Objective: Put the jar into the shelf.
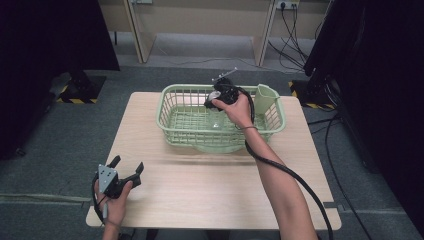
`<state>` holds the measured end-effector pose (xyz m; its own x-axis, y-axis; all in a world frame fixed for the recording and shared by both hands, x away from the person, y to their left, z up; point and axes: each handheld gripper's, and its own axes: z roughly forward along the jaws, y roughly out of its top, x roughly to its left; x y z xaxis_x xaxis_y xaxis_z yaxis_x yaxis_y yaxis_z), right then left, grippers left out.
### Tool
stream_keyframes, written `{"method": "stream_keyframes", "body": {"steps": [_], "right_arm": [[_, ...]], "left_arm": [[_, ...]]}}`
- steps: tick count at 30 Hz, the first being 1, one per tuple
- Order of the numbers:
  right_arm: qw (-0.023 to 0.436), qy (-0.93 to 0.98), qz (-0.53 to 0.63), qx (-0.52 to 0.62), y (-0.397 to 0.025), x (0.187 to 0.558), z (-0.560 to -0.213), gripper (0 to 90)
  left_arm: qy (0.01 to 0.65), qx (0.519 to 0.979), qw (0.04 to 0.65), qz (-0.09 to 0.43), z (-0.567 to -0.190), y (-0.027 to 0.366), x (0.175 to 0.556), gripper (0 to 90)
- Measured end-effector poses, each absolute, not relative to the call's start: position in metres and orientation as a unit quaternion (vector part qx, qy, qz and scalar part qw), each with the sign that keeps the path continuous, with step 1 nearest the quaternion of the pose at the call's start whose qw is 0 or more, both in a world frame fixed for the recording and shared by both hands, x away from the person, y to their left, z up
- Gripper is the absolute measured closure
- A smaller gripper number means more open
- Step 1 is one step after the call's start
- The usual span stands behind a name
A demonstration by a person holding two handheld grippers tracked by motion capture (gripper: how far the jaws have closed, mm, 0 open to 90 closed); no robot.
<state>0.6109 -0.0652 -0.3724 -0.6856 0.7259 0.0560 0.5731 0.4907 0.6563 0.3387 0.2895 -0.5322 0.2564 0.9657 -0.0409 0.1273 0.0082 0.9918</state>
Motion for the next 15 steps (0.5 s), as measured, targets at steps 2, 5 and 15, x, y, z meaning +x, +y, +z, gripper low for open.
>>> {"method": "stream_keyframes", "body": {"steps": [2,5,15], "right_arm": [[0.115,0.856,0.331,0.380,-0.0650,0.6107,-0.3738,31.2],[0.115,0.856,0.332,0.380,-0.0650,0.6101,-0.3755,31.2],[0.121,0.857,0.319,0.386,-0.0663,0.6070,-0.3740,29.6]], "left_arm": [[0.466,0.586,0.534,0.393,-0.5322,0.2895,0.3387,8.8],[0.467,0.584,0.535,0.392,-0.5323,0.2896,0.3386,8.9],[0.466,0.586,0.534,0.393,-0.5323,0.2894,0.3386,8.8]]}}
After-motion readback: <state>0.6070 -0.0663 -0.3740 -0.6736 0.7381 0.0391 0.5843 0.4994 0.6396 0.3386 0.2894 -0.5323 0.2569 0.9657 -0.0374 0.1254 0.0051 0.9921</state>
